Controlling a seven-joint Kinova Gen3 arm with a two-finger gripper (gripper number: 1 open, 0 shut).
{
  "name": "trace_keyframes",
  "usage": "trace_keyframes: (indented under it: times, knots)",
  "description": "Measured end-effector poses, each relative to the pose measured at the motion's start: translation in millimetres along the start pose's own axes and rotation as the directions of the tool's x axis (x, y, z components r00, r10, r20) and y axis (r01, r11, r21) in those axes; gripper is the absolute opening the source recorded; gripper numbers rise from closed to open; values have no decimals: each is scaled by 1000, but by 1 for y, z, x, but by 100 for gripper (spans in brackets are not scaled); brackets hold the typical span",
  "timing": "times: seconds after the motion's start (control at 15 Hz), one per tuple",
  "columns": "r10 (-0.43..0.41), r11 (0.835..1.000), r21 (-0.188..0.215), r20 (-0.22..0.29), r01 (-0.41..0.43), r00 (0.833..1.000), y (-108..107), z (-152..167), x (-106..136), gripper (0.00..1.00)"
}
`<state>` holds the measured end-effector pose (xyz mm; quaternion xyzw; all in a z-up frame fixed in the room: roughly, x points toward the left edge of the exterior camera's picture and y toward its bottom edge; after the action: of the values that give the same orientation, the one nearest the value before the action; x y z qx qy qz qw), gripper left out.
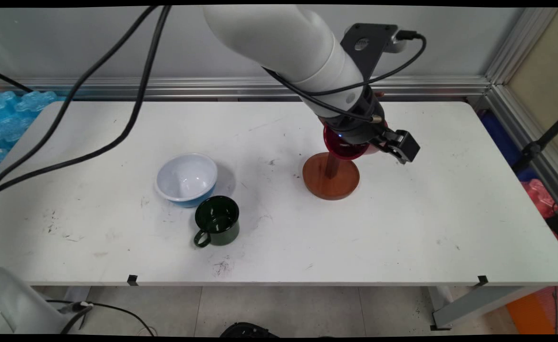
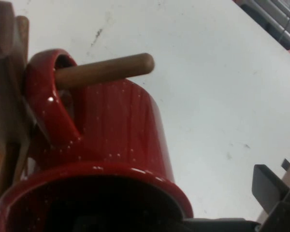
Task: Pick up the red mug from the rack, then place the picked object on the table
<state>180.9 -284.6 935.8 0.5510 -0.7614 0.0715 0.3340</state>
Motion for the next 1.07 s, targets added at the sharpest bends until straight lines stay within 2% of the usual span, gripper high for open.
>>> trace_keyframes:
  times: [0.13,0.2,0.6,1.07]
  knots:
    - [3,1000,10,-2,-3,1000,0,2,0,100]
    - [6,1000,18,-3,-6,1000,0,4,0,0]
    - [18,999,43,-8,-18,1000,-1,8,-2,0]
    - [27,998,54,-5,-26,1000,-3,9,-7,0]
